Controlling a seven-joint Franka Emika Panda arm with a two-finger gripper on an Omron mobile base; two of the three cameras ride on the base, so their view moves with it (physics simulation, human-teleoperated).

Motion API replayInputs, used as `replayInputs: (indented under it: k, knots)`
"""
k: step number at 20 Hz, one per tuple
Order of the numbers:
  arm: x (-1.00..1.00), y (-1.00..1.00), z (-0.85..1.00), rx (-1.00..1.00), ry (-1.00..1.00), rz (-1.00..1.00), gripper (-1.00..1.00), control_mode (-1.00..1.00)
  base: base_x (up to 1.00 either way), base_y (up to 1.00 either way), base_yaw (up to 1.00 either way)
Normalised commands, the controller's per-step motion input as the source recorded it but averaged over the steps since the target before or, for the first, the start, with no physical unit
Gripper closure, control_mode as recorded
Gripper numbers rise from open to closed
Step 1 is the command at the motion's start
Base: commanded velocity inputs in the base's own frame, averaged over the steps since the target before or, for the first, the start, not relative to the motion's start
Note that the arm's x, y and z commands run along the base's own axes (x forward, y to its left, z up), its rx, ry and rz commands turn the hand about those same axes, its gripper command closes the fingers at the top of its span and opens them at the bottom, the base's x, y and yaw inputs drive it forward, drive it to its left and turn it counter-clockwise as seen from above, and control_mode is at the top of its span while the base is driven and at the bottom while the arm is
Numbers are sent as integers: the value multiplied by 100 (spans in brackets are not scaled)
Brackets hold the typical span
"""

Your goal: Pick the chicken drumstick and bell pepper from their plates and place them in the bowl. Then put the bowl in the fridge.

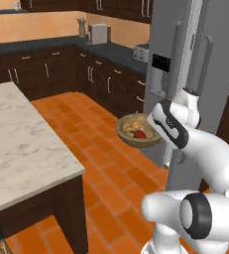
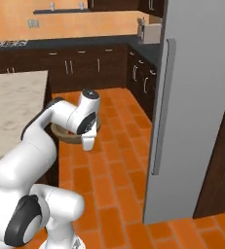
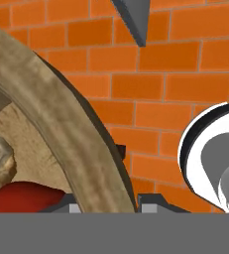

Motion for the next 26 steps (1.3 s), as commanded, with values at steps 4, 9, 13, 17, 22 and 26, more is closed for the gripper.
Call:
replayInputs:
  k: [4,9,13,17,22,26]
  knots:
    - [0,0,0,0,0,0,100,100,49,-18,42]
    - [0,0,0,0,0,0,100,100,32,-50,43]
    - [0,0,0,0,0,0,100,100,59,-25,14]
    - [0,0,0,0,0,0,100,100,76,-6,1]
    - [0,0,0,0,0,0,100,100,63,-29,-1]
    - [0,0,0,0,0,0,100,100,49,-32,-6]
